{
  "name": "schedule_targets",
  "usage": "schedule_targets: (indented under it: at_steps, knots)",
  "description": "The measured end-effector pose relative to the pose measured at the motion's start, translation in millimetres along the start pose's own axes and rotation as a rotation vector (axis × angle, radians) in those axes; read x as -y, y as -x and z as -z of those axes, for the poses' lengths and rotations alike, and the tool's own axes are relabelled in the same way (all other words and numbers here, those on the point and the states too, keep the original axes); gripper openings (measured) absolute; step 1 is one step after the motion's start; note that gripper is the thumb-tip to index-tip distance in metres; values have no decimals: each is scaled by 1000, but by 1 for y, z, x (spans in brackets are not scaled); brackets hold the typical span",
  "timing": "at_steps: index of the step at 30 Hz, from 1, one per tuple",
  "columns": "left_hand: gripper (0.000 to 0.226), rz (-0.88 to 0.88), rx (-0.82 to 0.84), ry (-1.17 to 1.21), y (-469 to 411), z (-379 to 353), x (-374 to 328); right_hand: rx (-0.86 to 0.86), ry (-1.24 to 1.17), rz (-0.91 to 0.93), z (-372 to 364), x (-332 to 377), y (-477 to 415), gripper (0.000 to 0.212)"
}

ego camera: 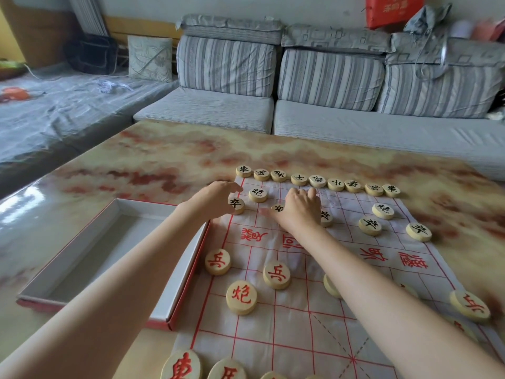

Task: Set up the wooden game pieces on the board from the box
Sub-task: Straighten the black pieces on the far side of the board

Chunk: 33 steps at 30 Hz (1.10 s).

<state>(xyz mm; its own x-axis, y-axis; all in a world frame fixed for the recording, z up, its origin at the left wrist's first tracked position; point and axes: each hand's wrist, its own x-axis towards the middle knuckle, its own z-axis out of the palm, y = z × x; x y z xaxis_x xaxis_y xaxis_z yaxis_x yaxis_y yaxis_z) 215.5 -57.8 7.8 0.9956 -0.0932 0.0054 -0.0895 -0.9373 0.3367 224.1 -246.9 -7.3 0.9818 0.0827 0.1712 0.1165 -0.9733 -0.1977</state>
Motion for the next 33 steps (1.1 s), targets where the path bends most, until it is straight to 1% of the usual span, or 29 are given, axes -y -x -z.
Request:
schedule_targets:
  at_steps: [4,9,12,13,15,17,18,20,23,25,27,30,33]
  knots:
    - [52,-20,-4,-39,-11,-6,3,26,12,-17,-5,-3,-5,81]
    - [47,-50,13,-38,-11,-12,7,59,5,12,-4,-4,-4,53]
    - [45,-27,-29,-62,-10,-13,6,162,-22,15,-2,-5,-9,39]
    - [46,-19,-54,-94,-9,-13,6,202,-43,21,0,-6,-10,39]
    - [47,-7,-126,-148,-9,-17,6,262,-126,30,4,-7,-10,52]
    - [52,13,-183,-181,-9,-20,6,287,-208,17,10,-9,-7,61]
    - [57,22,-196,-199,-9,-22,5,281,-236,18,11,-11,-6,60]
    - [68,21,-189,-196,-10,-23,3,242,-251,15,10,-15,-4,57]
    - [73,-28,-107,-151,-10,-17,1,171,-188,3,6,-18,-2,70]
    - [67,-67,-24,-82,-8,-12,5,146,-179,-10,3,-19,-1,68]
    - [61,-83,23,-2,-5,-9,9,124,-197,-7,1,-19,-1,61]
    - [50,-99,2,13,-4,-7,14,112,-201,28,-3,-20,-3,49]
    - [46,-100,-47,-11,-5,-10,17,127,-225,31,-2,-20,-4,45]
